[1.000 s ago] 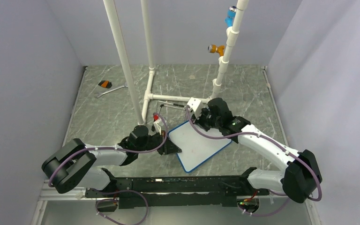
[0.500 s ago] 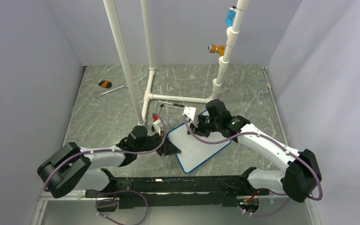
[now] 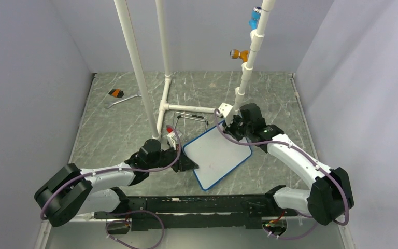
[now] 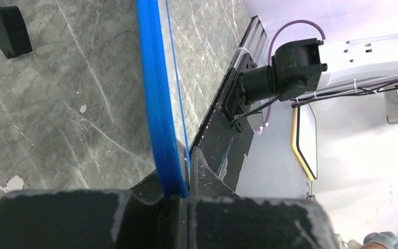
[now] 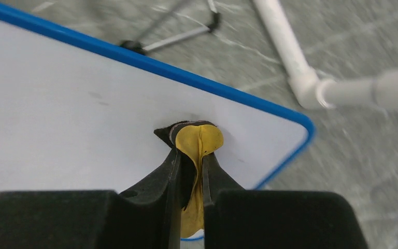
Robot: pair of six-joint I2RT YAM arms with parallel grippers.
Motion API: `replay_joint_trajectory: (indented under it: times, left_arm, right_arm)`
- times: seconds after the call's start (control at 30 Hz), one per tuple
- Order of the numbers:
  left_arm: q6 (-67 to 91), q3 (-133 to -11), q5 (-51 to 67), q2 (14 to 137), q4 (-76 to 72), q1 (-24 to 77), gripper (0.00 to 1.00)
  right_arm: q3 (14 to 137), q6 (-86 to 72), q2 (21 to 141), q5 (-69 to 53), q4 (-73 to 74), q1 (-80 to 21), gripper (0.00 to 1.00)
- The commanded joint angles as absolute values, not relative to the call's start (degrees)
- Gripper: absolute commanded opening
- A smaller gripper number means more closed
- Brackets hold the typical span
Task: Erase the whiteboard
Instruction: Erase the whiteboard at the center of the board, then place the whiteboard eraser at the center of the board.
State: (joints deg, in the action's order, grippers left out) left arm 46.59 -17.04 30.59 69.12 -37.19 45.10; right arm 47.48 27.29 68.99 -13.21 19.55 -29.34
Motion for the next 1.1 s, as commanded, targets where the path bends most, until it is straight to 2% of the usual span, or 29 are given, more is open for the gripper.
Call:
replay_joint_trajectory:
  times: [0.0, 0.3, 0.63, 0.9, 1.07]
  left_arm:
    - [40.72, -17.85, 36.87, 64.12, -41.23, 46.4, 0.0]
    - [37.26, -16.07, 34.29, 55.53, -32.15, 45.92, 0.0]
    - [28.37, -20.69, 31.05, 43.45, -7.36, 44.87, 0.0]
    - [20.63, -29.45, 28.16, 37.35, 11.56, 44.74, 0.0]
    - [17.62, -33.19, 29.02, 36.19, 15.16, 44.65, 0.0]
  right_arm:
    - [46.77, 25.94, 70.32, -4.38, 17.22, -24.82, 0.0]
    - [48.37, 26.92, 70.3, -12.1, 22.07, -15.79, 0.0]
    - [46.58, 28.66, 63.45, -18.03, 22.84, -6.25, 0.0]
    - [49.69, 30.86, 74.5, -30.6, 30.85, 4.95, 0.0]
    - [49.56, 29.34, 81.14, -26.49, 29.14, 5.38, 0.02]
